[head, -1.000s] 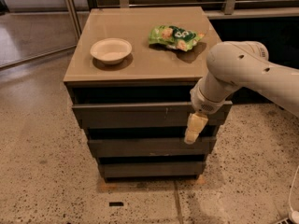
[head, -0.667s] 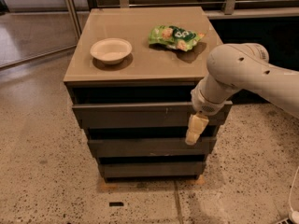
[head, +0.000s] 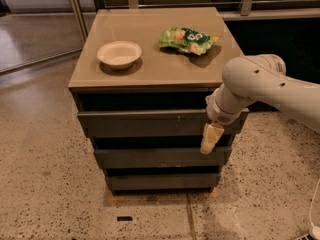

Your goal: Open top drawer

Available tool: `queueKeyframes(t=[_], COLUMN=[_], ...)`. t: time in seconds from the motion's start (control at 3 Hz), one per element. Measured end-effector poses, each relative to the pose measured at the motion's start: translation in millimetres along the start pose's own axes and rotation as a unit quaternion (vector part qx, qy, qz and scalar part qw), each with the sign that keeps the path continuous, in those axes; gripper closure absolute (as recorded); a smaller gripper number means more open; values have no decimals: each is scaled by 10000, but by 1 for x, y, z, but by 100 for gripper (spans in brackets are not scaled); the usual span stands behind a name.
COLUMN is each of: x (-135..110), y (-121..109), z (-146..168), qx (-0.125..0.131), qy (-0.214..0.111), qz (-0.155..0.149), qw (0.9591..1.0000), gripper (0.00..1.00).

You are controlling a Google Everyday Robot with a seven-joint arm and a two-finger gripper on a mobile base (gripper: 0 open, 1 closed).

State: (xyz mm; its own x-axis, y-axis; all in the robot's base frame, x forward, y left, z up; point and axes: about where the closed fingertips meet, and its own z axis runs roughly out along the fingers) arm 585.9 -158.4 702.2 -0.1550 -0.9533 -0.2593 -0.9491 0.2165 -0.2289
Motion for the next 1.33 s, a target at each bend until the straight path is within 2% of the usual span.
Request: queueKeyframes(t=[0.67, 1.0, 1.33], x=[13, 9, -5], y=[-20, -33, -47], z=[34, 49, 81], qx=[-10, -42, -280], qy=[-73, -155, -277], qz=[-10, -112, -277], qw=[10000, 9998, 9988], gripper=[0, 0, 0])
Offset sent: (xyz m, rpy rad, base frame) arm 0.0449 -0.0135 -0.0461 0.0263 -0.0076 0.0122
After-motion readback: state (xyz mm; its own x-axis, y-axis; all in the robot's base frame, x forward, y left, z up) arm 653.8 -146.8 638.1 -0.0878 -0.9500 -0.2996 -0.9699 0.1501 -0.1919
